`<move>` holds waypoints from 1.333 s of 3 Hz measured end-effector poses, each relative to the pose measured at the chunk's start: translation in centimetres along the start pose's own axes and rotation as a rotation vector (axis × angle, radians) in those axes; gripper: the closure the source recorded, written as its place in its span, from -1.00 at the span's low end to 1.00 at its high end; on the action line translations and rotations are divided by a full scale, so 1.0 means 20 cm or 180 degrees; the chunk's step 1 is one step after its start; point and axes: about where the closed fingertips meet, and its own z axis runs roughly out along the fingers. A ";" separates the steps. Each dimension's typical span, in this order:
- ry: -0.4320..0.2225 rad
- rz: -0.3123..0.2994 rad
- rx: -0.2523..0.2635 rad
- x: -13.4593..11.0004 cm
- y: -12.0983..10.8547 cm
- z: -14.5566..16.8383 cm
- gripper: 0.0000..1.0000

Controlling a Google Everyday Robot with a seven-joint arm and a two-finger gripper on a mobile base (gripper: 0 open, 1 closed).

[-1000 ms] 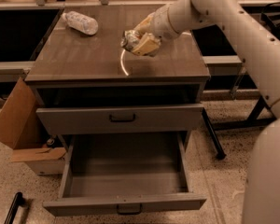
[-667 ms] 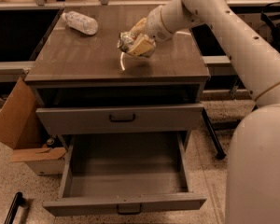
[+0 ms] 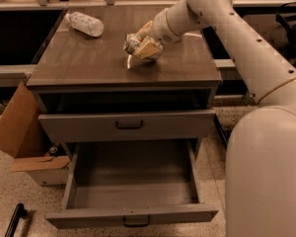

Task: Pick 7up can from middle drawer and place on counter

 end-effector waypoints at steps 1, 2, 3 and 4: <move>0.0028 0.0020 0.0009 0.02 -0.01 0.00 -0.72; 0.0052 0.0024 0.0053 0.03 -0.01 -0.03 -1.00; 0.0053 0.0029 0.0120 0.04 -0.02 -0.08 -1.00; 0.0061 0.0011 0.0274 0.03 -0.03 -0.27 -1.00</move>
Offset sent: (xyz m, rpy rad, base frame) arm -0.0002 -0.0230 0.0081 -0.0140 -0.0228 -0.0482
